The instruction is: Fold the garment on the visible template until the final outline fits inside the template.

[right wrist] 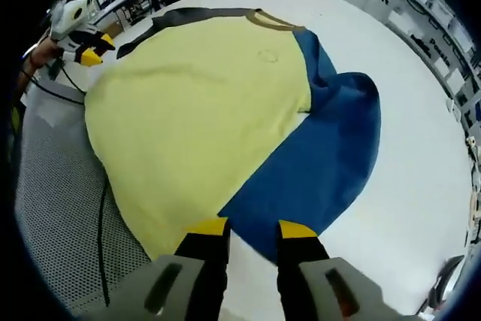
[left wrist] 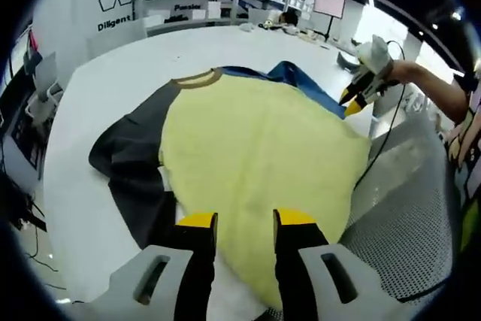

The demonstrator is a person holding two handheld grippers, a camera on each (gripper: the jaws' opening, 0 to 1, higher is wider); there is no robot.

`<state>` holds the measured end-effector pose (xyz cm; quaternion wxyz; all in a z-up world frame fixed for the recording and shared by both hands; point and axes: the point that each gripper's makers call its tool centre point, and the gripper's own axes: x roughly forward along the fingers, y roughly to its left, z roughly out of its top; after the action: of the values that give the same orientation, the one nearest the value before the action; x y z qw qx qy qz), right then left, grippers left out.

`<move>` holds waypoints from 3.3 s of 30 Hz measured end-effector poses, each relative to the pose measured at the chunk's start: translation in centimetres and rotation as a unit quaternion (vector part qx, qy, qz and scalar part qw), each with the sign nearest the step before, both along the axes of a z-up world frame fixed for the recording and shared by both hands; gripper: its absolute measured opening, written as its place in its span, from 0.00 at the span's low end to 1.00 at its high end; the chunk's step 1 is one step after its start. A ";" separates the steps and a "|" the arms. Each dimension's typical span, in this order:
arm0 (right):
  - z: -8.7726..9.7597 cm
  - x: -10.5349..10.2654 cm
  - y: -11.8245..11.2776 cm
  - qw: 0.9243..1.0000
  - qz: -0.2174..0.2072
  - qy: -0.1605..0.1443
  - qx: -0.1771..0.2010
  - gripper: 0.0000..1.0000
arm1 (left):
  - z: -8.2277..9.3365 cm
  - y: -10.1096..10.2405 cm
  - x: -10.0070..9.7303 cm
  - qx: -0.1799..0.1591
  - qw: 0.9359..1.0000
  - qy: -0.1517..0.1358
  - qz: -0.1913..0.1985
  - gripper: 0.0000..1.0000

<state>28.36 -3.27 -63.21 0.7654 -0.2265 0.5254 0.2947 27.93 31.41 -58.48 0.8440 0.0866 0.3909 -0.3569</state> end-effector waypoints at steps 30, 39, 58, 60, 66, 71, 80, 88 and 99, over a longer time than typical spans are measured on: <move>-1.2 -0.1 0.1 1.000 0.013 0.011 0.004 0.01 | 0.1 -0.4 0.9 -0.019 0.999 -0.012 0.037 0.28; -0.1 1.1 -0.4 0.987 -0.137 0.007 0.087 0.00 | 0.0 -0.7 0.7 -0.018 0.999 -0.012 0.035 0.28; 13.7 8.2 0.5 0.813 -0.345 -0.100 0.458 0.00 | -0.6 -1.4 0.9 -0.019 1.000 -0.009 0.021 0.29; 14.8 8.7 0.3 0.789 -0.358 -0.103 0.489 0.00 | -0.7 -1.4 0.8 -0.018 1.000 -0.008 0.020 0.29; 17.1 9.9 -0.5 0.752 -0.372 -0.121 0.531 0.00 | -1.0 -1.6 0.7 -0.019 1.000 -0.002 0.018 0.29; 18.7 11.9 -4.7 0.709 -0.419 -0.176 0.539 0.00 | -1.3 -1.6 0.7 -0.018 1.000 -0.001 0.017 0.29; 20.2 13.6 -10.4 0.673 -0.462 -0.222 0.533 0.00 | -1.4 -1.0 0.7 -0.005 1.000 -0.002 0.017 0.29; 20.6 13.3 -8.3 0.687 -0.453 -0.221 0.523 0.00 | -1.4 -0.9 0.8 -0.008 1.000 -0.003 0.020 0.29; 21.3 13.9 -3.9 0.720 -0.394 -0.185 0.541 0.00 | -1.0 -1.6 0.9 -0.024 1.000 -0.008 0.015 0.30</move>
<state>42.30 -7.18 -41.96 0.8869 0.4029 0.1666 0.1530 28.87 29.86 -59.44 0.8542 0.0638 0.3765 -0.3528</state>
